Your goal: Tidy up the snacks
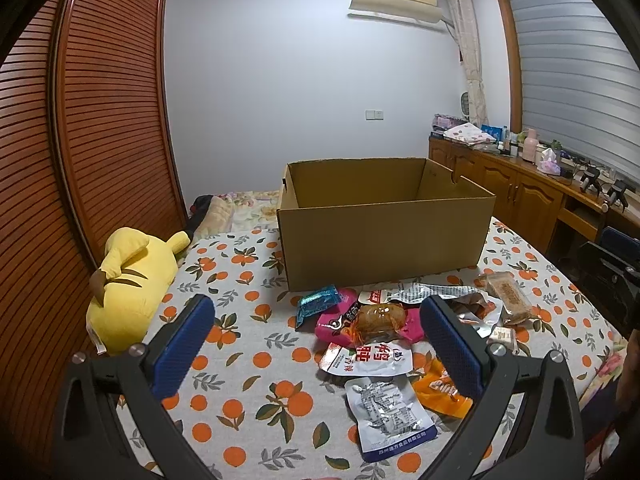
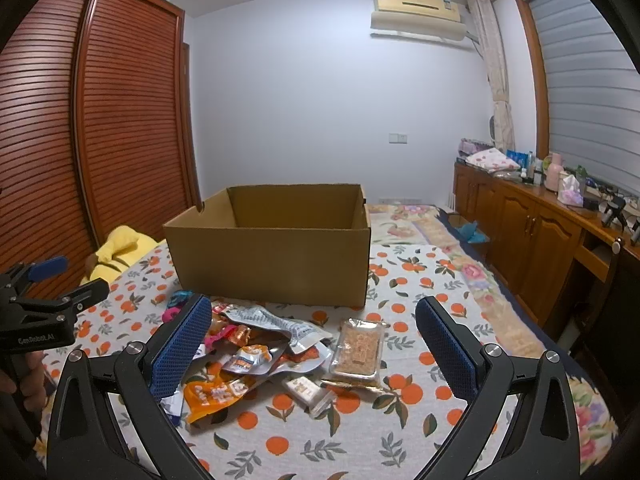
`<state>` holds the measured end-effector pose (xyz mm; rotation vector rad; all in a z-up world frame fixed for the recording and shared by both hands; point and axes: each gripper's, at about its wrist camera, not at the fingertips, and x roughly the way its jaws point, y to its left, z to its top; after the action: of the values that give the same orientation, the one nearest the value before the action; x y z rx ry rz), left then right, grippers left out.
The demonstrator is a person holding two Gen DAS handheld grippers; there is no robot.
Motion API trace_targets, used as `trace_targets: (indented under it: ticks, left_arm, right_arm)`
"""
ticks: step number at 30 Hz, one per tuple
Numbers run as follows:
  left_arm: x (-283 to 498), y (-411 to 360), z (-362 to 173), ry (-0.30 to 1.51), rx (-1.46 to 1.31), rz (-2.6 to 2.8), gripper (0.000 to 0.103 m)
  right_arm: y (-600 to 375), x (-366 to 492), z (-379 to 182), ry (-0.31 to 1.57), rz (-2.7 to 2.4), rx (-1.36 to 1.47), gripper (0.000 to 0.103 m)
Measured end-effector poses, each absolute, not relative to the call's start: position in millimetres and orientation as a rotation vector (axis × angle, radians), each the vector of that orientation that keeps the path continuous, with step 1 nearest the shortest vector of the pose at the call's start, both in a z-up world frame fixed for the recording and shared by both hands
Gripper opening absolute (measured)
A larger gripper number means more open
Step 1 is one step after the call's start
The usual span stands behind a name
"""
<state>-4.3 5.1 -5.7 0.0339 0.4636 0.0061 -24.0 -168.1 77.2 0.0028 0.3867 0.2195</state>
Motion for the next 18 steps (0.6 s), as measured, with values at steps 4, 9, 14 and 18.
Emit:
trace_targets:
  ticks: [4,9,14,18]
  left_arm:
    - [-3.9,5.2,-6.1,0.462,0.034,0.006,0.103]
    - [-4.9,5.0,-6.2,0.46,0.035,0.006,0.103]
    - [-7.2,5.6,-2.8,0.454,0.033,0.009,0.103]
    - [-7.5,5.7,-2.2,0.454,0.033,0.007,0.103]
  right_arm:
    - [-166.4,-23.3,76.9,0.387,0.22,0.003,0.103]
    - [-163.7,-22.2,76.7,0.385,0.218,0.001,0.103]
    - [-167.7,-23.8,76.2,0.386,0.218,0.002,0.103]
    - [-168.3,-24.0,76.3,0.387,0.218,0.002,0.103]
